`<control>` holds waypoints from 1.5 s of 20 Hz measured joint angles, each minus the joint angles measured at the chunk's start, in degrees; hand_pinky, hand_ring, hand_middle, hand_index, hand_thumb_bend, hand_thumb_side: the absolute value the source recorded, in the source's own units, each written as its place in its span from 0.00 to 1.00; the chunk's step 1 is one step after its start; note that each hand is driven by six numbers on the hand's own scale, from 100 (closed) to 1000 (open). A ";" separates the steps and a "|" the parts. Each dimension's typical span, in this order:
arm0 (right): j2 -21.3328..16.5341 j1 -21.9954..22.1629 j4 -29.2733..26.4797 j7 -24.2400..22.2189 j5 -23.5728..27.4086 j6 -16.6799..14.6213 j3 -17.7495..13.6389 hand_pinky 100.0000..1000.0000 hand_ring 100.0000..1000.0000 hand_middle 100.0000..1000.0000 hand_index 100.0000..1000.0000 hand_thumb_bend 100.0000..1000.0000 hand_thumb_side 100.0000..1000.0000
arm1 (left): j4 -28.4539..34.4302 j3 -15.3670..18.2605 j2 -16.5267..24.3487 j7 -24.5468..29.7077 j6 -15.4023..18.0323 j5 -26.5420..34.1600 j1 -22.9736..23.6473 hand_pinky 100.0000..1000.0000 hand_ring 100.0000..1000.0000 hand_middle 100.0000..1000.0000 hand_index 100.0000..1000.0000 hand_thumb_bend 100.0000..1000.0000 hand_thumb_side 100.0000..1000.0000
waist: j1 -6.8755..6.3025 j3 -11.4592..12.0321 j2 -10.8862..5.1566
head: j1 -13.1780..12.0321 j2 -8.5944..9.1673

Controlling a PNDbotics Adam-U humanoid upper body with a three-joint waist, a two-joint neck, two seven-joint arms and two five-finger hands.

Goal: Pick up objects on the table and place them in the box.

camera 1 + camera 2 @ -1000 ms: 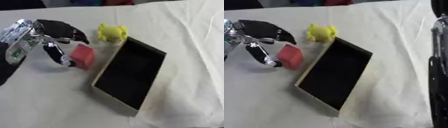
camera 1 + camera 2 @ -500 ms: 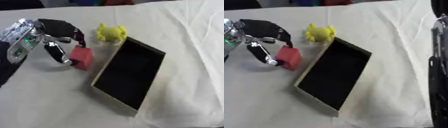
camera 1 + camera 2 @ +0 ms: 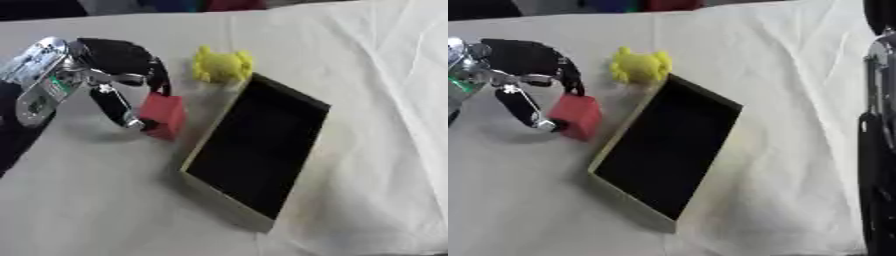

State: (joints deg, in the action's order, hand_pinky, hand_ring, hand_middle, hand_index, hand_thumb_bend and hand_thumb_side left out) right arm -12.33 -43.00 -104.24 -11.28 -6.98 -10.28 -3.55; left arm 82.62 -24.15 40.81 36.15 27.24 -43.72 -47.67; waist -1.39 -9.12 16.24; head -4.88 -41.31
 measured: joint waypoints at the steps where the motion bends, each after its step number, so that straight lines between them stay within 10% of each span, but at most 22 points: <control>1: 0.00 0.01 0.00 0.00 0.00 0.00 -0.01 0.83 0.75 0.50 0.71 0.00 0.89 | 0.36 0.38 0.00 0.01 -0.07 0.42 -0.03 0.56 0.52 0.39 0.48 0.03 0.17 | 0.02 0.01 0.00 | 0.01 0.00; 16: 0.96 0.11 -0.35 0.23 0.01 0.23 -0.16 0.83 0.75 0.50 0.71 0.00 0.88 | 6.46 3.82 -4.68 1.34 -3.34 6.20 -8.81 0.54 0.48 0.35 0.45 0.00 0.04 | 0.32 -0.04 -0.02 | 0.57 0.08; 30: 2.47 -0.36 -1.19 0.20 0.01 0.28 0.07 0.83 0.75 0.50 0.71 0.00 0.88 | 2.16 -1.40 -16.37 2.44 -2.43 4.14 -15.92 0.53 0.47 0.36 0.45 0.00 0.05 | 0.06 -1.46 -0.02 | 0.31 0.60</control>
State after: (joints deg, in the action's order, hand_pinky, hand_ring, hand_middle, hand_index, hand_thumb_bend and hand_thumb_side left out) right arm -9.87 -43.36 -105.43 -11.08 -6.97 -10.00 -3.49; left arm 84.77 -25.55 24.44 38.59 24.81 -39.58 -63.58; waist -1.33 -10.57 16.22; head -4.57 -40.72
